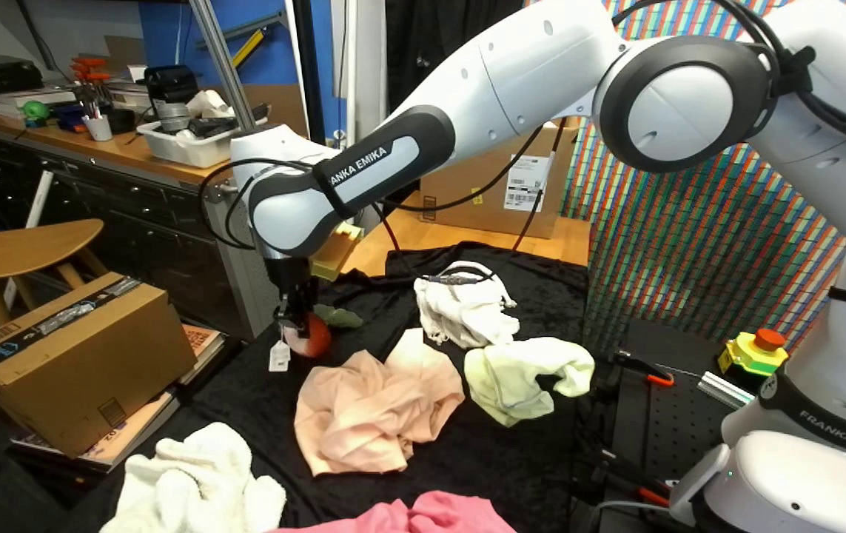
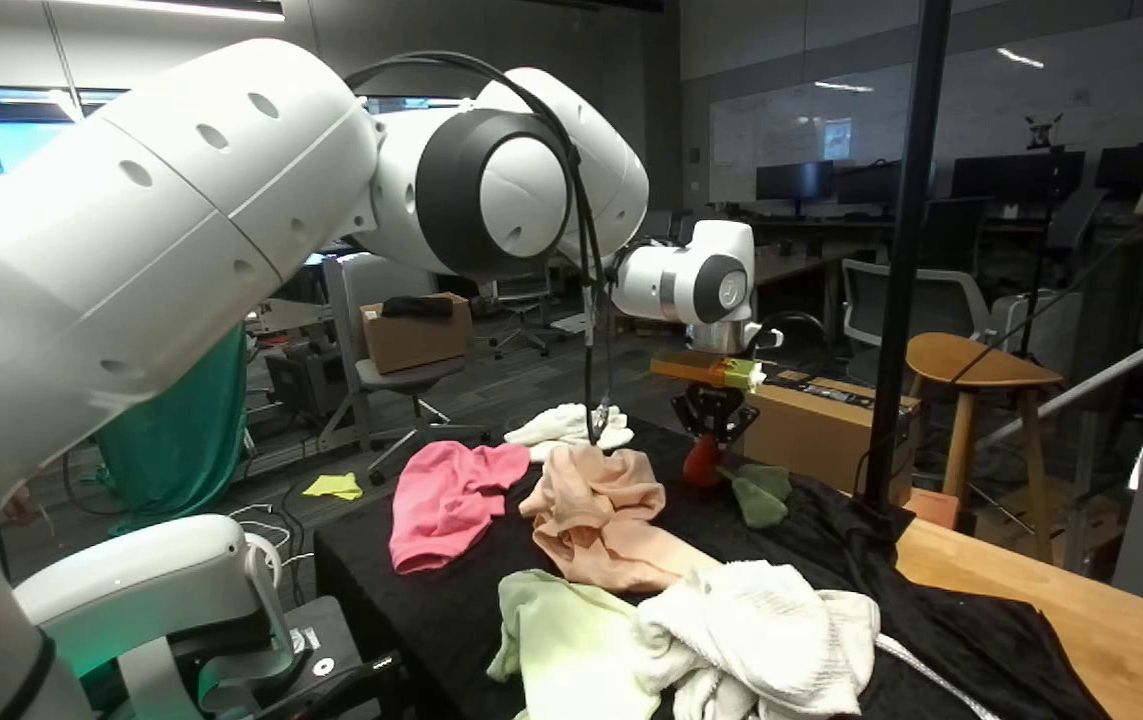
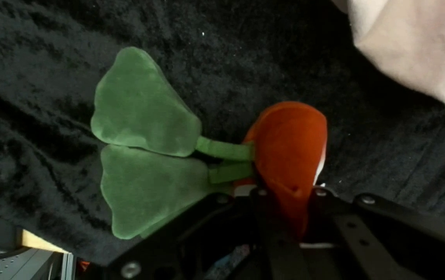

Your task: Pile up the things on the table

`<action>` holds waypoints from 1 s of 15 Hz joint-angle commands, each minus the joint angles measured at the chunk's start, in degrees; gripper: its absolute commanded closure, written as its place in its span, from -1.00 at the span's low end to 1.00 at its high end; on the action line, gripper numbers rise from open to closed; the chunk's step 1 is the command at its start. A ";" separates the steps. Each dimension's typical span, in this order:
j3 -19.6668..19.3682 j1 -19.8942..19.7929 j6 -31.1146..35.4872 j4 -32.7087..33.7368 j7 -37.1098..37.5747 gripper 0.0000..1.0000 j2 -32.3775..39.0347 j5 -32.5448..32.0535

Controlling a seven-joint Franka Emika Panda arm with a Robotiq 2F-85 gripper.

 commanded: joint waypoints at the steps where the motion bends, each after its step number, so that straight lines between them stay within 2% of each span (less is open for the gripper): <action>1: -0.65 0.38 -2.18 -2.56 0.70 0.86 -4.52 -0.31; 4: -0.78 0.33 -3.51 -6.64 1.29 0.85 -9.40 -0.48; 9: -0.27 -0.36 -3.87 -20.46 0.98 0.85 -22.15 -0.44; 15: 0.20 -1.60 -7.36 -37.43 1.12 0.85 -36.85 0.66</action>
